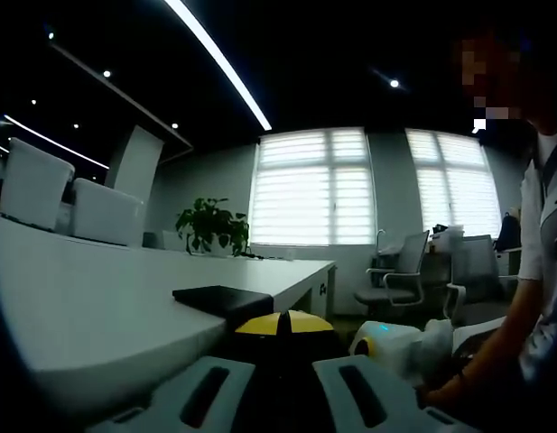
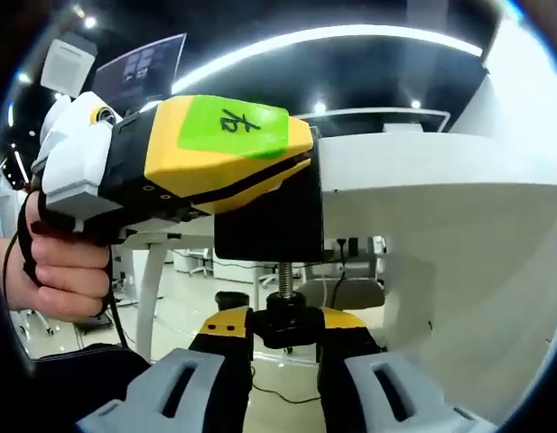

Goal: Clamp the fixed fixture on the desktop, loosen the retaining clip, secure it to the edge of the desk, and tighten the retaining clip.

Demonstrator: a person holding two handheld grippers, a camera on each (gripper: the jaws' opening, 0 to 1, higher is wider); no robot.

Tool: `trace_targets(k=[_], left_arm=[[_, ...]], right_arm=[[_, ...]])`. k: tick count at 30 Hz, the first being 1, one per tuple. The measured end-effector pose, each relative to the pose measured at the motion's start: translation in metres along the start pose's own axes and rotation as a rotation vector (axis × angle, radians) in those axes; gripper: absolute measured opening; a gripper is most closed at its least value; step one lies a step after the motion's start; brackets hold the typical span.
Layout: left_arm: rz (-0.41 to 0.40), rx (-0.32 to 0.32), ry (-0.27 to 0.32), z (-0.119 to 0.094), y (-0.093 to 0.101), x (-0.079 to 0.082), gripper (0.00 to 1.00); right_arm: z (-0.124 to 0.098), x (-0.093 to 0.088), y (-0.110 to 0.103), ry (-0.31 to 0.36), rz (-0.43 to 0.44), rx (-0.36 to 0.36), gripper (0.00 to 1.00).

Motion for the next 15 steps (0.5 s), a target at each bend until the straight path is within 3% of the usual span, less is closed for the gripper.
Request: trace_targets(k=[4, 15], left_arm=[[0.003, 0.001, -0.004, 0.0003, 0.0010, -0.0010, 0.01], [0.003, 0.000, -0.006, 0.0009, 0.0023, -0.0011, 0.01]], right_arm=[[0.0003, 0.0003, 0.0008, 0.012, -0.013, 0.037, 0.25], [0.0004, 0.0006, 0.0007, 0.050, -0.055, 0.246, 0.25]])
Point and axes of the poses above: the point that each gripper's makers call its tool centre point, and the gripper's own axes: z roughly forward along the fingers, y roughly to its right, x roughly out of its top, the point moved 2 cm from there along -z, roughly backward along the fingers, and after that the axes turned 7 degrees about -z, right-handed, at the moved point
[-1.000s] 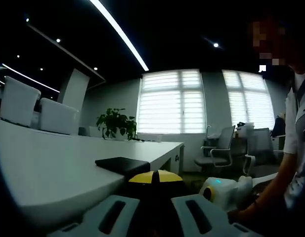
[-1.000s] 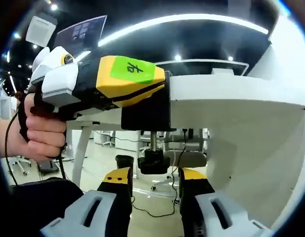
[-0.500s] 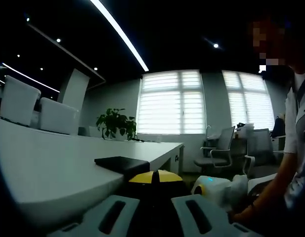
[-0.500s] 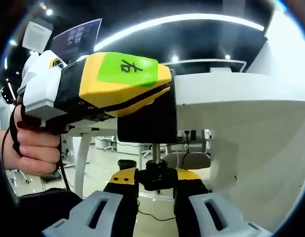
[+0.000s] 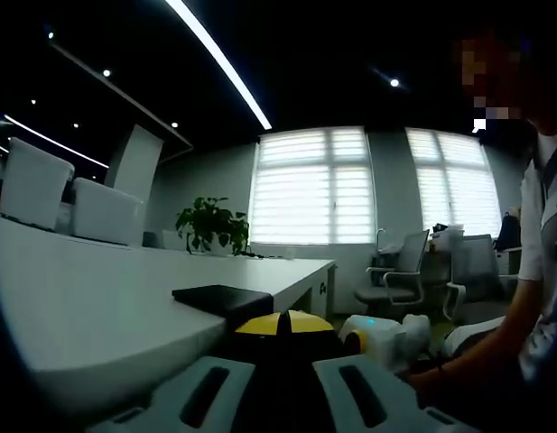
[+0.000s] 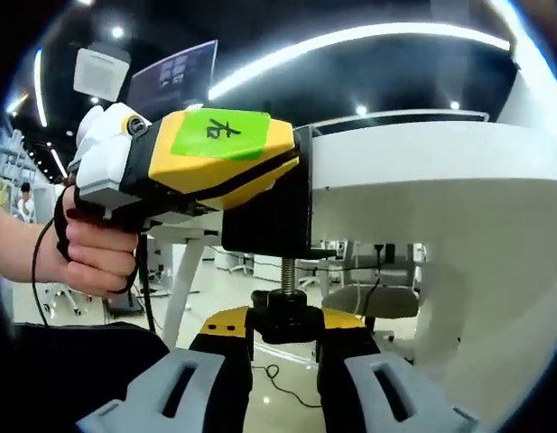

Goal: Clamp the fixed fixture on the desktop, loosen the retaining clip, secure it to the edge of the desk, and tighten the retaining clip.

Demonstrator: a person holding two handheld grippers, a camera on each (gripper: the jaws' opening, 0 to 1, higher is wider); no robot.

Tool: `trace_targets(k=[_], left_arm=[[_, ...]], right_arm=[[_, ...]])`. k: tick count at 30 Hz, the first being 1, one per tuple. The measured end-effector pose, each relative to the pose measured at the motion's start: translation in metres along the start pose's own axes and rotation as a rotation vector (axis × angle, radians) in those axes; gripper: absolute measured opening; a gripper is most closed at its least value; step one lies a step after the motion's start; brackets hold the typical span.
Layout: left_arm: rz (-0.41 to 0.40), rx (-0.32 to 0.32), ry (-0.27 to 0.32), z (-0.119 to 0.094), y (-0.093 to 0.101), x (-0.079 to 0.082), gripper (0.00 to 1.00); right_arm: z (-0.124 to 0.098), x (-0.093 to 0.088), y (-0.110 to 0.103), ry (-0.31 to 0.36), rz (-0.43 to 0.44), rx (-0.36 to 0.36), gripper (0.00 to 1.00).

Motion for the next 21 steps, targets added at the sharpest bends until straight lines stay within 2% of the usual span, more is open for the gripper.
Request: trace_targets(k=[3, 7, 10, 11, 12, 14, 18, 21], left_arm=[[0.004, 0.001, -0.001, 0.000, 0.000, 0.000, 0.01], [0.003, 0.001, 0.000, 0.000, 0.000, 0.000, 0.01], [0.004, 0.002, -0.001, 0.000, 0.000, -0.001, 0.01], [0.003, 0.001, -0.001, 0.000, 0.000, -0.001, 0.01], [0.004, 0.002, -0.001, 0.000, 0.000, -0.001, 0.01], [0.003, 0.001, -0.002, 0.000, 0.001, -0.001, 0.01], [0.004, 0.001, -0.005, 0.000, 0.000, -0.001, 0.01], [0.005, 0.001, -0.010, 0.000, -0.001, -0.001, 0.01]], right_arm=[[0.001, 0.000, 0.000, 0.007, 0.003, 0.026, 0.25], [0.001, 0.000, -0.003, 0.012, -0.007, -0.004, 0.25], [-0.007, -0.003, 0.000, -0.024, 0.010, -0.113, 0.26], [-0.008, -0.004, 0.000, -0.026, 0.015, -0.126, 0.26], [-0.014, -0.006, 0.004, -0.038, 0.051, -0.196, 0.27], [-0.022, -0.007, -0.003, -0.049, 0.103, -0.245, 0.28], [-0.022, -0.006, -0.009, -0.072, 0.047, -0.287, 0.29], [-0.017, -0.003, -0.006, -0.072, 0.055, -0.313, 0.31]])
Point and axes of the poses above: the point that each gripper's makers call its tool centre point, and the gripper's own axes: z roughly forward along the fingers, y roughly to its right, x roughly out of its top, the point moved 2 cm from there along -z, roughly backward along the fingers, and after that the axes turned 7 degrees about -z, right-handed, at the moved point
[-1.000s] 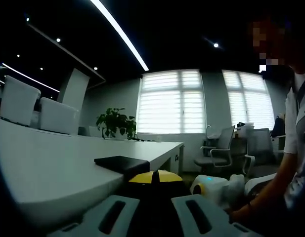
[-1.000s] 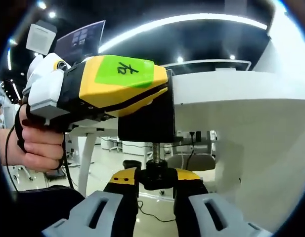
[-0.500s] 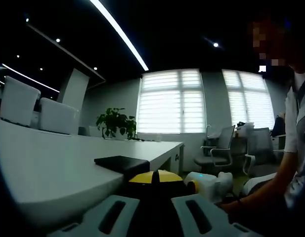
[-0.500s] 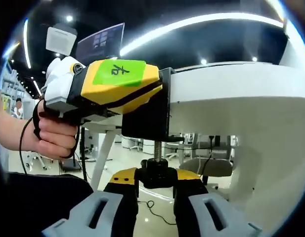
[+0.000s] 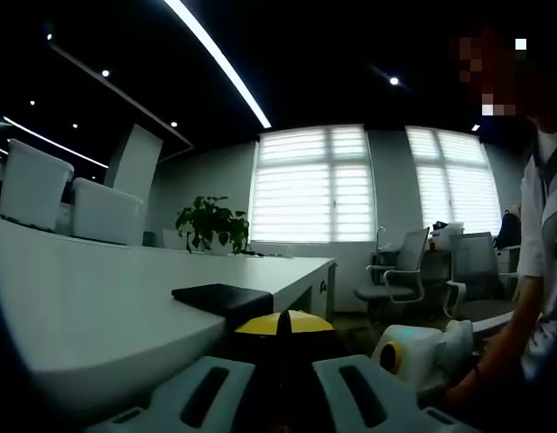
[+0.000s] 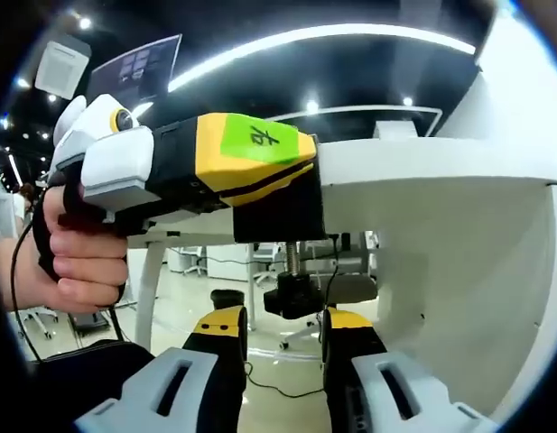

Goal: Clamp the fixed fixture on the desktop, loosen the retaining clip, secure it to the edge of the desk, and tighten the retaining clip.

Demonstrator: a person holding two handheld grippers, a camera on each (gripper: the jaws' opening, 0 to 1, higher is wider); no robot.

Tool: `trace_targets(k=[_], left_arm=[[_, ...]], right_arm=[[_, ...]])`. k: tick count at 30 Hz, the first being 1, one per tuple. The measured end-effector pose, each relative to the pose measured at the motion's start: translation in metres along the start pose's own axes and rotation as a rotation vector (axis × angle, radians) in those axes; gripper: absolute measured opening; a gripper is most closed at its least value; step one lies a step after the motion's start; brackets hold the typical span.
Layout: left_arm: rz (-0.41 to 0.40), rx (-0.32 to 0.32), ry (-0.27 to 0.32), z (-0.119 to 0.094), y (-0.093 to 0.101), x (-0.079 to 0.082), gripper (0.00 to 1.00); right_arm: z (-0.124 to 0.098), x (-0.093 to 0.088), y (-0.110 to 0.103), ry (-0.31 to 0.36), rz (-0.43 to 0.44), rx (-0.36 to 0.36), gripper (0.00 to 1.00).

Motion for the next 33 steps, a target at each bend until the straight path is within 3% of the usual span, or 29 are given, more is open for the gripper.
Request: trace_targets(k=[6, 9, 15, 23, 26, 30, 33], left_arm=[[0.001, 0.000, -0.001, 0.000, 0.001, 0.000, 0.01], [0.001, -0.001, 0.000, 0.000, 0.001, 0.000, 0.01], [-0.003, -0.004, 0.003, 0.000, 0.002, 0.000, 0.01], [-0.007, -0.004, 0.006, 0.000, 0.003, 0.000, 0.01], [-0.010, -0.009, 0.003, 0.000, 0.003, 0.000, 0.01], [-0.012, -0.014, 0.008, 0.000, 0.004, 0.000, 0.01], [-0.007, -0.015, 0.000, 0.000, 0.004, -0.001, 0.01]], right_arm=[[0.011, 0.008, 0.001, 0.016, 0.000, -0.025, 0.31], [0.012, 0.008, 0.006, 0.014, -0.012, -0.038, 0.26], [0.009, 0.010, 0.007, 0.047, -0.020, 0.018, 0.25], [0.009, 0.011, 0.005, 0.091, -0.047, 0.143, 0.25], [0.011, 0.010, 0.001, 0.095, 0.031, 0.230, 0.25], [0.014, 0.011, -0.001, 0.091, 0.017, 0.307, 0.25], [0.016, 0.010, 0.003, 0.090, -0.019, 0.314, 0.25]])
Point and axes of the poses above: the point that each gripper's makers call its tool centre point, and the gripper's own axes: z roughly forward along the fingers, y roughly to its right, x roughly out of its top, the point moved 2 cm from there along -z, roughly backward along the fingers, and after that the axes turned 7 degrees about -z, right-handed, at the moved point
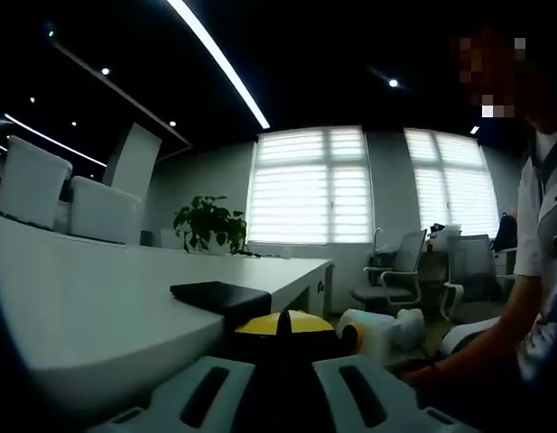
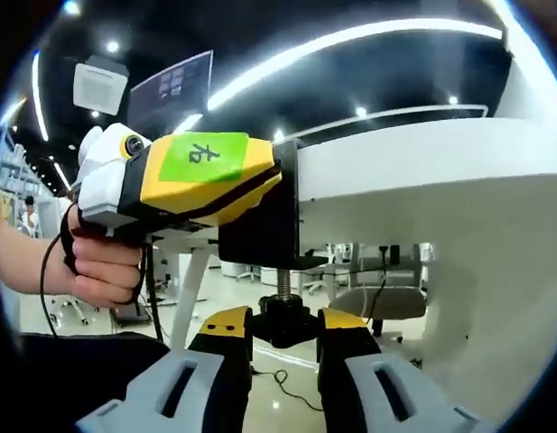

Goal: Clamp the fixed fixture on the desktop, loosen the retaining clip, secure it to the edge of the desk, and tighten the retaining clip.

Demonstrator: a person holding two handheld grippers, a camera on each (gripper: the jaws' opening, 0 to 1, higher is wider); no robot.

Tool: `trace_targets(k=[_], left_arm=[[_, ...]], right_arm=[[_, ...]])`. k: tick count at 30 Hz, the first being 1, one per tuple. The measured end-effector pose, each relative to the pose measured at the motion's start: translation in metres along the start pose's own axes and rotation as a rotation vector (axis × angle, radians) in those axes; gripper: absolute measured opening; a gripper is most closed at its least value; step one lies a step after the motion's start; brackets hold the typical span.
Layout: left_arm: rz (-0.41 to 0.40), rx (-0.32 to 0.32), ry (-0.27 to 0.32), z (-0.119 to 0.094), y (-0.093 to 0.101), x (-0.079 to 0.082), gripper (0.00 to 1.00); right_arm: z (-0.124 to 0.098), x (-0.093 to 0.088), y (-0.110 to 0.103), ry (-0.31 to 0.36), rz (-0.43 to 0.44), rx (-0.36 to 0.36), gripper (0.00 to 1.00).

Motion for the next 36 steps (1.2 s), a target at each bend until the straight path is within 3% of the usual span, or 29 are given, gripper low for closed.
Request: trace_targets(k=[4, 10, 17, 18, 19, 25, 27, 36], left_arm=[[-0.003, 0.003, 0.001, -0.001, -0.005, 0.001, 0.01], [-0.004, 0.005, 0.001, -0.002, -0.009, 0.001, 0.01], [-0.002, 0.009, -0.003, -0.001, -0.007, 0.000, 0.01], [0.001, 0.010, -0.004, -0.001, -0.007, 0.000, 0.01], [0.000, 0.009, -0.004, -0.002, -0.011, 0.001, 0.01], [-0.004, 0.008, -0.002, -0.002, -0.009, 0.000, 0.01], [-0.003, 0.009, -0.003, -0.001, -0.005, -0.001, 0.01], [-0.009, 0.009, -0.002, 0.000, 0.002, -0.003, 0.01]], right_arm=[[-0.006, 0.000, -0.004, 0.004, 0.047, -0.018, 0.26], [-0.017, 0.001, -0.010, -0.017, 0.017, -0.155, 0.31], [-0.009, 0.006, -0.007, -0.019, 0.003, -0.235, 0.32], [-0.005, 0.005, -0.006, -0.014, 0.084, -0.235, 0.32], [-0.003, 0.006, -0.006, -0.013, 0.111, -0.238, 0.33], [0.002, 0.003, 0.003, -0.045, -0.012, -0.265, 0.26], [0.001, 0.004, 0.002, -0.033, 0.027, -0.256, 0.26], [-0.001, 0.004, -0.001, -0.016, -0.019, -0.162, 0.26]])
Point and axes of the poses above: the point that each gripper's makers call its tool centre point, and the gripper's own axes: z roughly forward along the fingers, y roughly to its right, x roughly out of its top, the point moved 2 cm from there along -z, roughly backward along the fingers, and after that the axes turned 7 degrees about -z, right-handed, at the moved point
